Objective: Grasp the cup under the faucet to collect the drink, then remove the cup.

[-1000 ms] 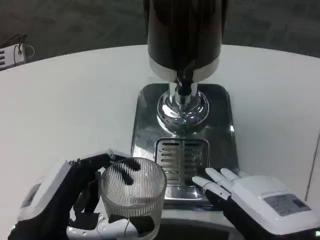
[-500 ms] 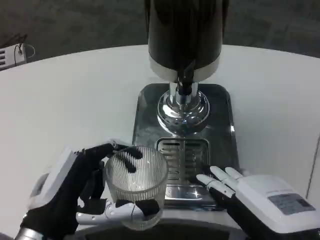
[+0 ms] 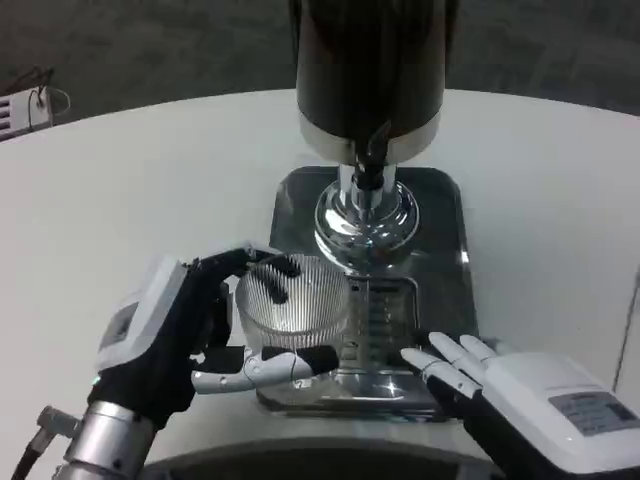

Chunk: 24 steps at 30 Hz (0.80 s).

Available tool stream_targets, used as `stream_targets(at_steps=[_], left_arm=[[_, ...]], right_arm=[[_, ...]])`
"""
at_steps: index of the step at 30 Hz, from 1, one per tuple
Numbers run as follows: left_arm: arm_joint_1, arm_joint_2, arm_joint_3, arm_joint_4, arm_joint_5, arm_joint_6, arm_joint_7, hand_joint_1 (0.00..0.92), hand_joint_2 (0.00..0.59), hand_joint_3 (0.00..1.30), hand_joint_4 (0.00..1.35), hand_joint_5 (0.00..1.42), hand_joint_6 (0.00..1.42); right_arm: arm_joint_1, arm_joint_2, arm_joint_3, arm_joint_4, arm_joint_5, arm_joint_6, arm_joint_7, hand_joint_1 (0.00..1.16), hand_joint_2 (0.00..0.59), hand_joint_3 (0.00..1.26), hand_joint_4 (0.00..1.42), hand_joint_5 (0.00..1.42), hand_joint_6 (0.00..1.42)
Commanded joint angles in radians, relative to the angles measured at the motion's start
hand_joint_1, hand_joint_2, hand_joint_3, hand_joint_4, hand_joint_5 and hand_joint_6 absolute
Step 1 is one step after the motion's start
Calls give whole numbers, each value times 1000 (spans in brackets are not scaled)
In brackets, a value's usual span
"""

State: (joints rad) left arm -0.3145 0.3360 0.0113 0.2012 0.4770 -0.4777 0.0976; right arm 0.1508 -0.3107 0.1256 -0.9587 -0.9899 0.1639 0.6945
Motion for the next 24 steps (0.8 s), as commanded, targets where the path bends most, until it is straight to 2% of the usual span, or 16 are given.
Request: stream_targets(at_steps=[1,11,21,24], left_arm=[[-78,2,-26,83,32,-7,72,613,0,980,1110,1314,1424],[-220,-5,-84,244,67,11,133,613,0,980,1110,1314,1424],[-320,-9,-149,343,112,44,164,613,0,979,1098,1301,1424],[-332,-5,-165,355,121,56,161,613,0,944,1068,1269,1424]], right_arm=[[15,3,-14,-28,19,-12,0,535,437,105,0,0,0],[30,-1,-31,-53,40,-16,4,531,437,105,0,0,0],[26,-5,-35,-63,66,-16,15,531,437,105,0,0,0],[28,-8,-40,-65,74,-15,16,530,437,105,0,2,0]])
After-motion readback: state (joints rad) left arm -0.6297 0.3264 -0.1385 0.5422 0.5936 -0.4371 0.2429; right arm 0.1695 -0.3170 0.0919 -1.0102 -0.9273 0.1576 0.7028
